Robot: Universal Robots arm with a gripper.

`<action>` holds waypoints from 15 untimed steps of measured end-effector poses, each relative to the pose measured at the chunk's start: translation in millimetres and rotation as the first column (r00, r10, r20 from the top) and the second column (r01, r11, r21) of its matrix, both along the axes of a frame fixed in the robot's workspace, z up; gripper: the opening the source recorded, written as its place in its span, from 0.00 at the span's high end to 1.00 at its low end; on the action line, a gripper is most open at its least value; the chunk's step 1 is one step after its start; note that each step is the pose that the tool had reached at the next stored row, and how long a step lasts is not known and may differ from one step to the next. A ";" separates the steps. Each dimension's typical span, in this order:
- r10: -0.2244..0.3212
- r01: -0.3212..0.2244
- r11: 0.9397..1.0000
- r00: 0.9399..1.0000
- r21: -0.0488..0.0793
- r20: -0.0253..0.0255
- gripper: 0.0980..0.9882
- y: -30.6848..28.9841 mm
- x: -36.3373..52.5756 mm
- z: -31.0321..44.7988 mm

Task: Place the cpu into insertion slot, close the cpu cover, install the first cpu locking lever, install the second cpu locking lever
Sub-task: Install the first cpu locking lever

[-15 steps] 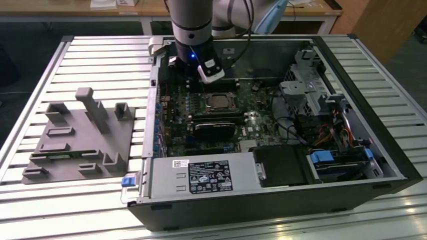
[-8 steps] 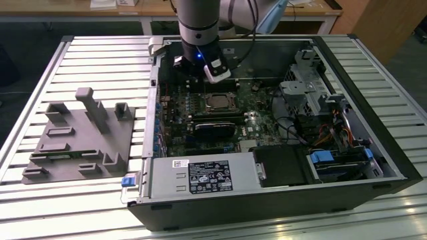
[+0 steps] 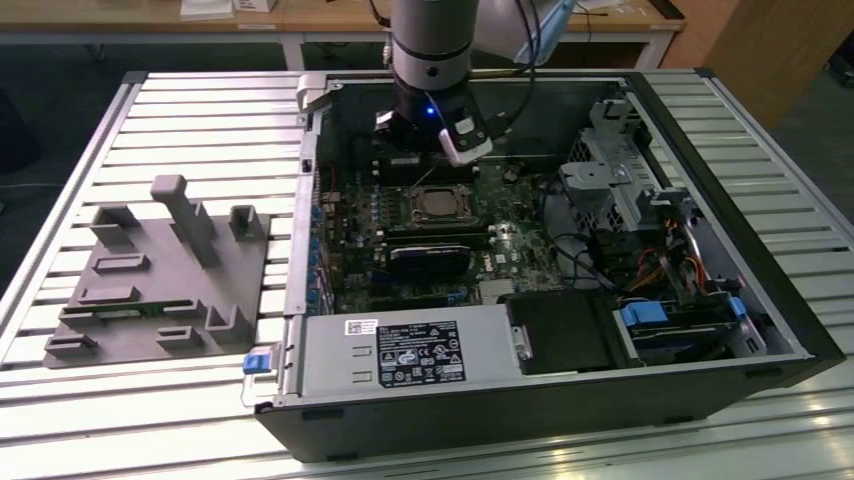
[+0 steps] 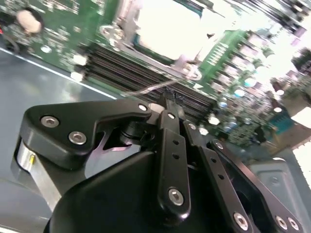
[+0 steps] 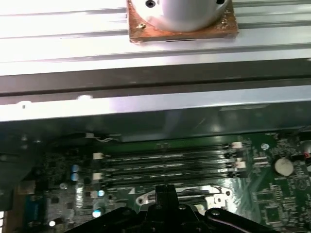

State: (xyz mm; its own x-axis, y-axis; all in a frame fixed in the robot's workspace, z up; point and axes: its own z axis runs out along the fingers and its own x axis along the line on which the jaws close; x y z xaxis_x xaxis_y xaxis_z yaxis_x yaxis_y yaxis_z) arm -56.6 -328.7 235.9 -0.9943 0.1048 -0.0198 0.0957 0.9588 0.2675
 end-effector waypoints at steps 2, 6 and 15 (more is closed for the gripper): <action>0.000 0.000 1.000 1.000 0.000 0.000 0.99 0.0 4.2 0.0; 0.000 0.000 1.000 1.000 -0.002 0.006 0.99 -0.1 6.1 -1.1; -0.003 0.003 1.000 0.999 -0.002 0.034 0.99 0.0 8.0 -7.7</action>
State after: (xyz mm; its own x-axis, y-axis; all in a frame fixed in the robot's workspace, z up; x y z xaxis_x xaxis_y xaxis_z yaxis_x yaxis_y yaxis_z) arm -48.6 -328.7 228.2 -0.9928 0.1073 -0.0542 0.0890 0.9591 0.2687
